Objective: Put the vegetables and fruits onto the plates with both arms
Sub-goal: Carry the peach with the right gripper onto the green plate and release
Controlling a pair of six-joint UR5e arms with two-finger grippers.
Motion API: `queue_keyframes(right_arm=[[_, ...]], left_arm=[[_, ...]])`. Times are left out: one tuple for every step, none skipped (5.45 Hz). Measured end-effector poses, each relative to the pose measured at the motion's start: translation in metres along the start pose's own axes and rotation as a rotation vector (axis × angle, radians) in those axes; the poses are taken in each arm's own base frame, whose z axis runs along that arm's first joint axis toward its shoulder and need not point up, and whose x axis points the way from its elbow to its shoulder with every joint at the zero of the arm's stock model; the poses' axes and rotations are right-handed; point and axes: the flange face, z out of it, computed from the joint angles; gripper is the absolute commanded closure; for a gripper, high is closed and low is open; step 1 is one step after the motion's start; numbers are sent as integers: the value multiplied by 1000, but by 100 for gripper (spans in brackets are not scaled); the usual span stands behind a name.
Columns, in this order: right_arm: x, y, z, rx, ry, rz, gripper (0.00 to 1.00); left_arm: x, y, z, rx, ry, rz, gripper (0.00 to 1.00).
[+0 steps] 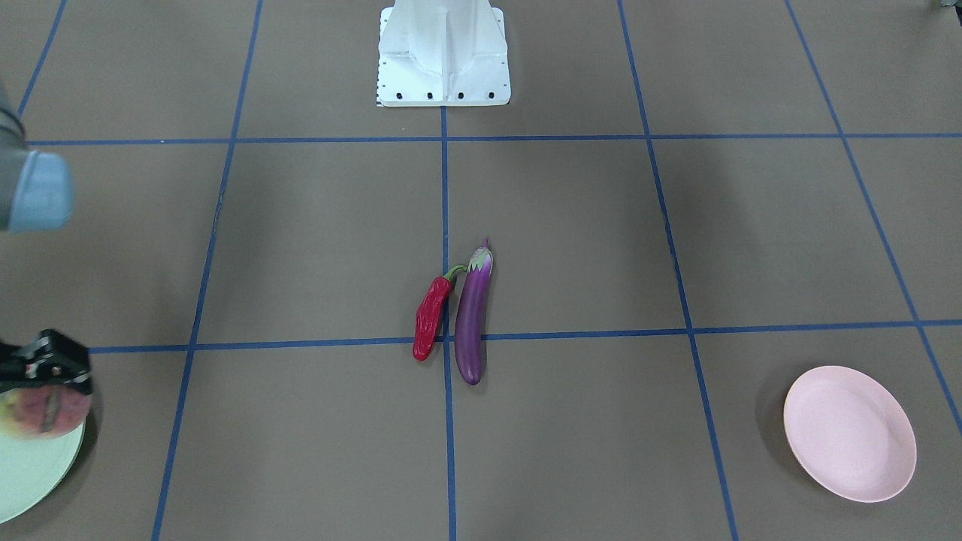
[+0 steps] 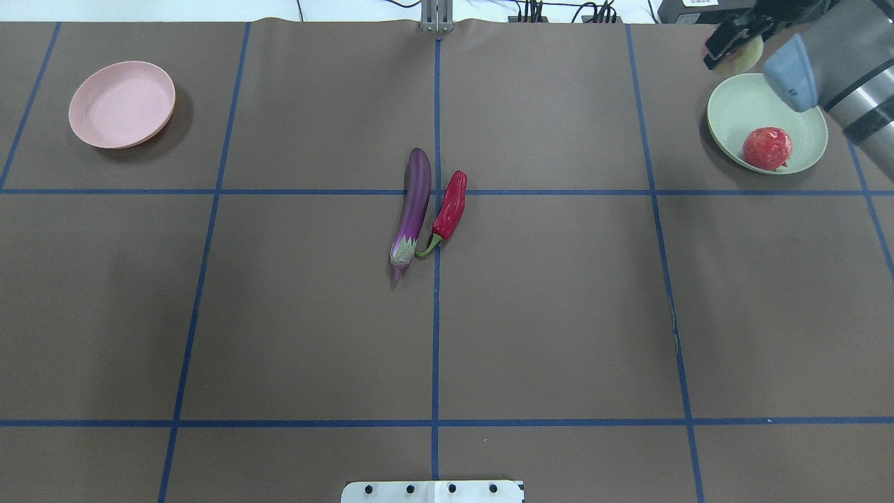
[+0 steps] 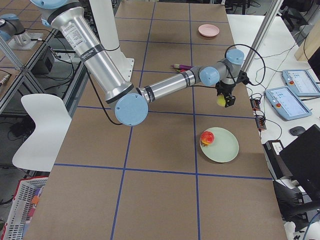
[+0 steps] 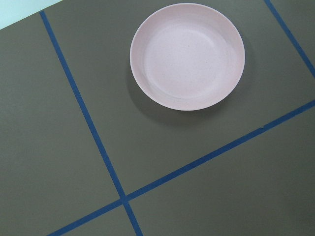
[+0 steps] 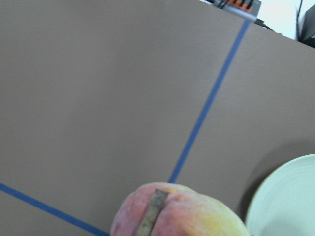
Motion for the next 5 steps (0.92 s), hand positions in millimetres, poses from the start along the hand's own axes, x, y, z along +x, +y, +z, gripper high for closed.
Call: queue_keyframes(right_arm=[[57,18,33,10,-3,-9,24],[82,32,52,6,8,7,0],[94,40,60,1,24,70,0],[94,38,58,8,29,171,0],[97,41,38,24,30,270,0]], left_arm=[[1,-1,-1,4,1,2,0],[2,-1,-2,5,2,3,0],[2,-2,-2,5,2,3,0],[2,-2,-2,5,1,3,0],[2,-1,-2,4,1,3,0]])
